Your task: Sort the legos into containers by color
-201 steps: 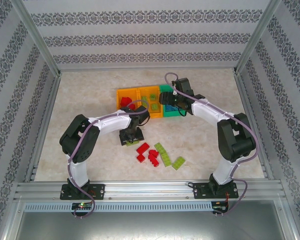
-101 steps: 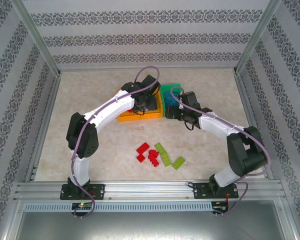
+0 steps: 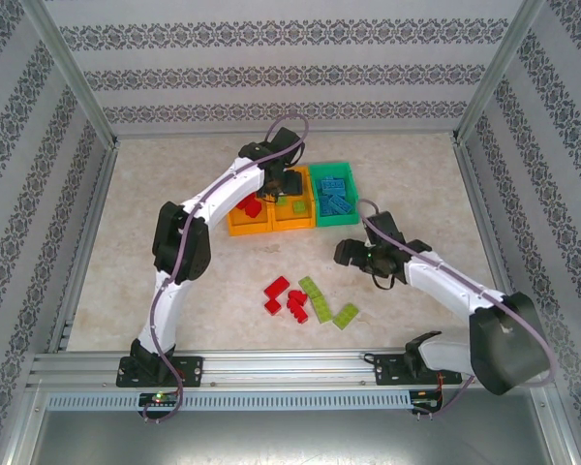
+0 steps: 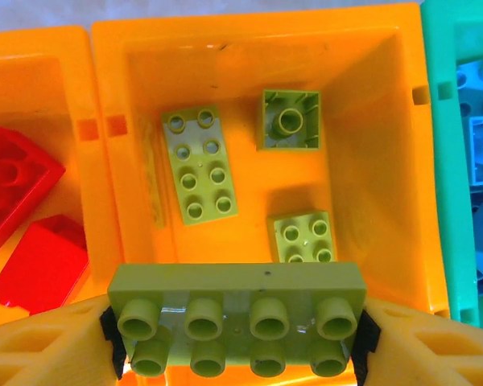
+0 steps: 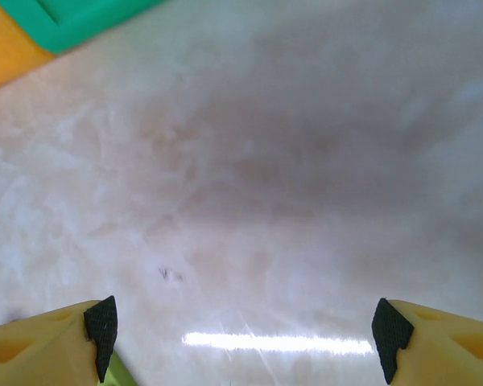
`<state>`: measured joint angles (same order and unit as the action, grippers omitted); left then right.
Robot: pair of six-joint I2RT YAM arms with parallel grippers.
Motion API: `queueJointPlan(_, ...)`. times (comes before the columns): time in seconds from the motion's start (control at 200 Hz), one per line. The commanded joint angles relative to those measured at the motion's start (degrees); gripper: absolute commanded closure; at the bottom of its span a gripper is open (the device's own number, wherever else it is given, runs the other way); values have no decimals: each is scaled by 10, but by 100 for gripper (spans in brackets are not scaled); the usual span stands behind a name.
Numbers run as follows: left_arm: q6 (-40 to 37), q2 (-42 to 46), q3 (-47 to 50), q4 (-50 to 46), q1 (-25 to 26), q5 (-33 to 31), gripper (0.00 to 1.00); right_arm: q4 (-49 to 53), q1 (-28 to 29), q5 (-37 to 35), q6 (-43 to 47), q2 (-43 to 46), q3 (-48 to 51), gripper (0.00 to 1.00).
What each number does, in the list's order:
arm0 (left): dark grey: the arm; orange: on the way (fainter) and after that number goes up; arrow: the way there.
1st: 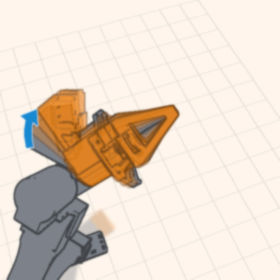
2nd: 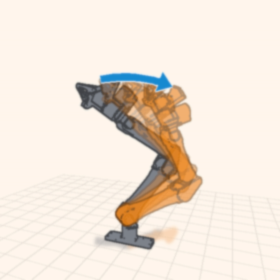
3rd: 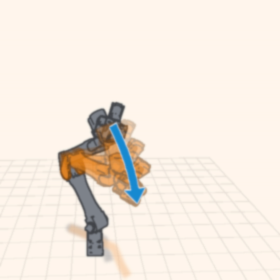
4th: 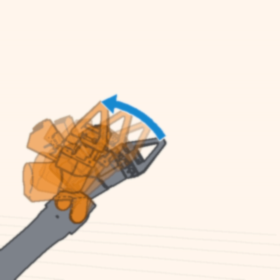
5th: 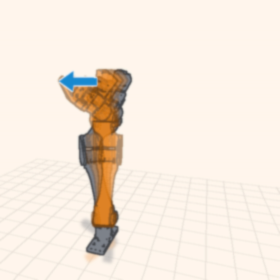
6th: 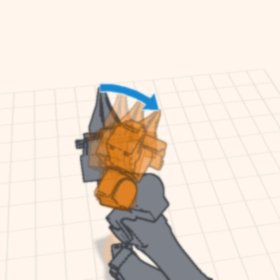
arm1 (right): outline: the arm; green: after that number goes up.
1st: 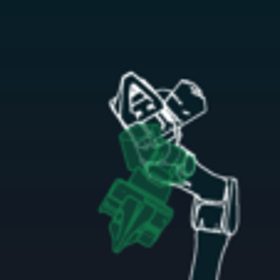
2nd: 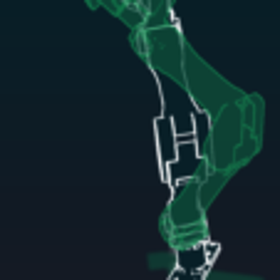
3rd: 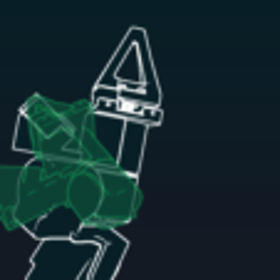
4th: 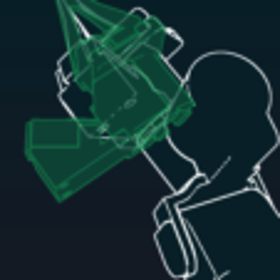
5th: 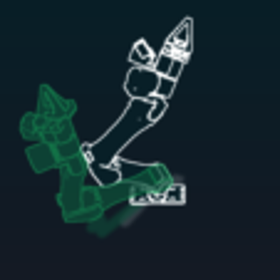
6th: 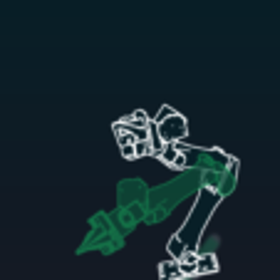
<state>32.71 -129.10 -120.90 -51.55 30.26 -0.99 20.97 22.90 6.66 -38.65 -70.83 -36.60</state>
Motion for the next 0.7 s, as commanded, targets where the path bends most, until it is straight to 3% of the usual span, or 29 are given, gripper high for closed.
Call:
queueJointPlan(0.0,-29,-11,-24,23,-7,29,25,38,18,10,-71,39,20,15)
queueJointPlan(0.175,-31,-15,-12,43,-12,56,15,82,40,7,-108,78,28,16)
queueJointPlan(0.42,-29,12,22,74,-13,71,9,125,113,-12,-225,112,44,16)
queueJointPlan(0.694,-46,85,128,158,-13,76,0,160,162,-20,-329,118,55,18)
